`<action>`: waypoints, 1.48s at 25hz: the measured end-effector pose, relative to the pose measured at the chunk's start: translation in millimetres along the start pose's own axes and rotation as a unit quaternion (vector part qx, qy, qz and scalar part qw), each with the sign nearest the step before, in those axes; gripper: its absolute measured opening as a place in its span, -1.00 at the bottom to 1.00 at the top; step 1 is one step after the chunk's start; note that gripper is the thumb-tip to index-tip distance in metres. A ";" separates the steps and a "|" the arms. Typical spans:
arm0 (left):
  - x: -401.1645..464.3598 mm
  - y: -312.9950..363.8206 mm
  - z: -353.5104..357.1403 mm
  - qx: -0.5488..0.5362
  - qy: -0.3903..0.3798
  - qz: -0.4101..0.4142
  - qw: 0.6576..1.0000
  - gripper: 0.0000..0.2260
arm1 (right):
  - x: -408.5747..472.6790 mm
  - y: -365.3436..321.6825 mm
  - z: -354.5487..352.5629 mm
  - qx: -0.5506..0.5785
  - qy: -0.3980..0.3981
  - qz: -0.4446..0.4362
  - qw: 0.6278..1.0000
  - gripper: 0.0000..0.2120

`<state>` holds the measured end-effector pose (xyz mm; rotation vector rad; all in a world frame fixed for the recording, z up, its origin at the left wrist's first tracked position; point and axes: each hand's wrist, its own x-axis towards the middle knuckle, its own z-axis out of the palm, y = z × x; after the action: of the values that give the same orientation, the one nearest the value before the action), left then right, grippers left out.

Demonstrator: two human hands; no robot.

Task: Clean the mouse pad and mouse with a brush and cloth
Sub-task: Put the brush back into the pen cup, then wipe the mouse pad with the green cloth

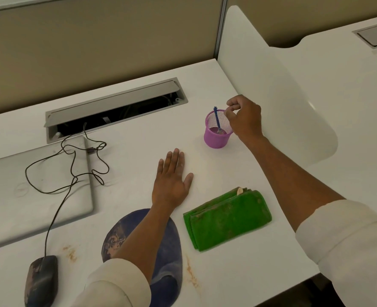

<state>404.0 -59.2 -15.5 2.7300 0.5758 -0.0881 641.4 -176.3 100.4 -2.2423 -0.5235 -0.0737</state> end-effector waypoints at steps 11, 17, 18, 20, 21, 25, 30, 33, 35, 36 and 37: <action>4.5 7.2 -21.6 -0.045 -0.083 -0.018 0.995 -0.33 | -73.1 25.2 -38.5 0.042 0.021 0.055 0.997 -0.82; -58.3 45.2 -21.8 -0.076 -0.066 0.058 0.993 -0.37 | -177.9 66.3 -56.0 0.016 -0.085 0.170 0.982 -0.70; -72.4 53.8 -18.0 -0.070 -0.061 0.073 0.993 -0.36 | -190.4 69.1 -56.9 -0.012 -0.095 0.175 0.980 -0.66; -95.3 68.8 -10.5 -0.051 -0.051 0.095 0.993 -0.35 | -210.4 71.3 -57.3 -0.088 -0.114 0.188 0.972 -0.55; -104.9 74.5 -6.8 -0.038 -0.044 0.102 0.993 -0.34 | -218.8 71.1 -57.2 -0.125 -0.120 0.196 0.965 -0.48; -139.8 84.2 9.8 0.012 -0.033 0.116 0.993 -0.30 | -235.2 65.8 -54.2 -0.180 -0.135 0.211 0.951 -0.33; -160.0 78.6 28.6 0.063 -0.077 0.133 0.986 -0.29 | -230.3 56.6 -54.2 -0.118 -0.141 0.249 0.951 -0.21; -155.7 77.9 27.0 0.057 -0.079 0.138 0.986 -0.29 | -227.4 53.4 -57.8 -0.085 -0.145 0.311 0.936 -0.22; -156.1 77.9 25.4 0.059 -0.080 0.140 0.985 -0.28 | -228.2 51.7 -61.3 -0.067 -0.165 0.348 0.920 -0.33; -156.3 78.0 24.5 0.058 -0.082 0.140 0.985 -0.28 | -229.0 50.2 -62.8 -0.060 -0.171 0.352 0.918 -0.41; -156.2 78.1 23.7 0.054 -0.086 0.140 0.985 -0.28 | -229.8 48.0 -64.0 -0.054 -0.168 0.347 0.921 -0.50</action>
<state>292.7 -193.8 7.9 2.8403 0.1407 -0.2878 458.2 -330.8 58.2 -2.4350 0.1336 0.6679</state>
